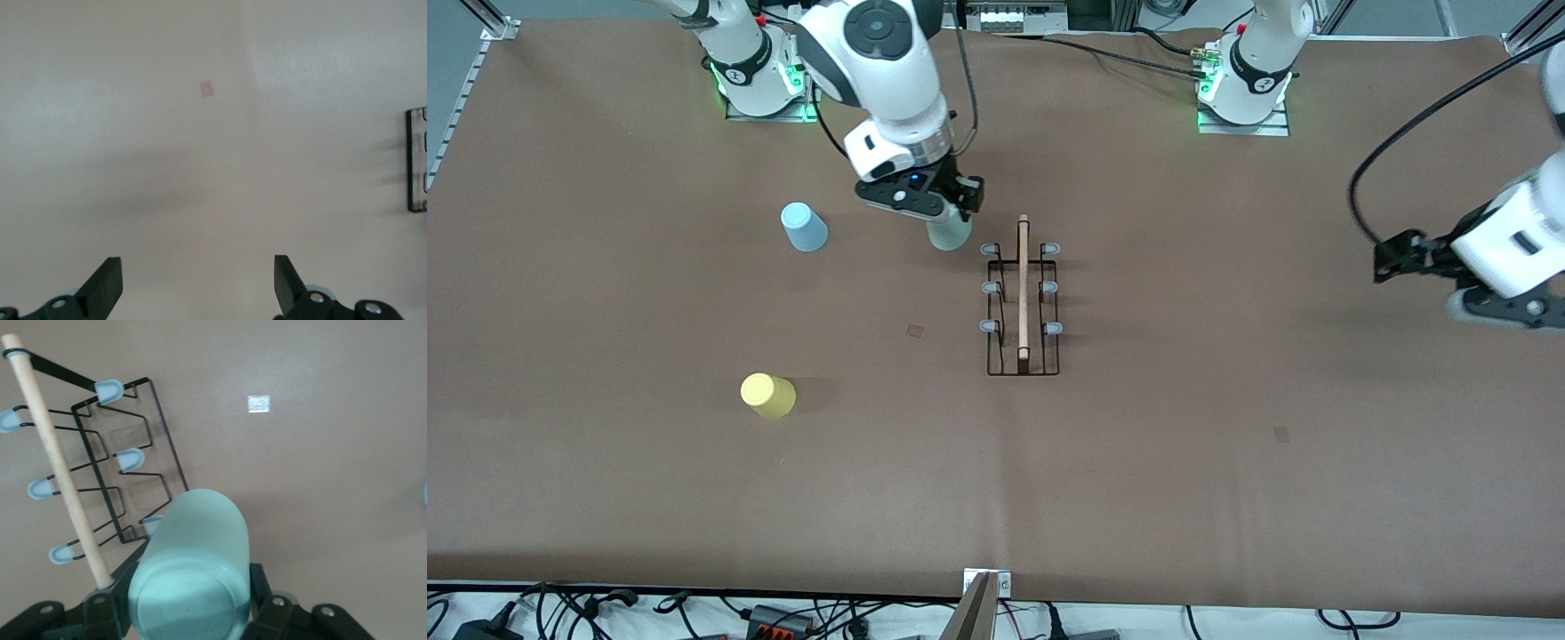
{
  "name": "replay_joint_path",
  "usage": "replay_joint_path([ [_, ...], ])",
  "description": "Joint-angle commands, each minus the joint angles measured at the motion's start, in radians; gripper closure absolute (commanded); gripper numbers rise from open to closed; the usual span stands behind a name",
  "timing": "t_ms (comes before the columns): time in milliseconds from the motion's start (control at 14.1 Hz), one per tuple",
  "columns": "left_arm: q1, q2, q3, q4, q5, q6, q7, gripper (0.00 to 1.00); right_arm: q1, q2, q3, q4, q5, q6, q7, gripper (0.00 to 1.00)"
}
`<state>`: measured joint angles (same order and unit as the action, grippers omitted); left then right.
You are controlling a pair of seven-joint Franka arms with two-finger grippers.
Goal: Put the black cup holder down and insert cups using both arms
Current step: 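Lift the teal cup with the right gripper while the left gripper withdraws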
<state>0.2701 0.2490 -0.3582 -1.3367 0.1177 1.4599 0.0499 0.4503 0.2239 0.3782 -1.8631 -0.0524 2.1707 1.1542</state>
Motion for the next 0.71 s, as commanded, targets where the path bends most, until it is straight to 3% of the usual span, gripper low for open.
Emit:
replay_joint_path([
  [0, 0.018, 0.016, 0.007, 0.015, -0.023, -0.032, 0.024, 0.0, 0.028, 0.067, -0.002, 0.044, -0.032, 0.052, 0.047, 1.0],
  [71, -0.011, 0.009, 0.065, 0.008, -0.032, -0.03, 0.024, 0.0, 0.03, 0.075, -0.004, 0.045, -0.043, 0.063, 0.047, 1.0],
  [213, -0.156, -0.032, 0.264, -0.01, -0.125, -0.026, 0.024, 0.0, 0.034, 0.092, -0.004, 0.047, -0.056, 0.07, 0.048, 1.0],
  [284, -0.193, -0.077, 0.315, -0.074, -0.154, -0.001, 0.027, 0.0, 0.041, 0.098, -0.004, 0.048, -0.057, 0.075, 0.048, 1.0],
  [497, -0.273, -0.267, 0.37, -0.338, -0.145, 0.202, 0.015, 0.0, 0.054, 0.127, -0.004, 0.078, -0.058, 0.09, 0.059, 1.0],
  [639, -0.296, -0.321, 0.384, -0.418, -0.142, 0.258, 0.015, 0.0, 0.059, 0.147, -0.004, 0.096, -0.06, 0.092, 0.061, 1.0],
])
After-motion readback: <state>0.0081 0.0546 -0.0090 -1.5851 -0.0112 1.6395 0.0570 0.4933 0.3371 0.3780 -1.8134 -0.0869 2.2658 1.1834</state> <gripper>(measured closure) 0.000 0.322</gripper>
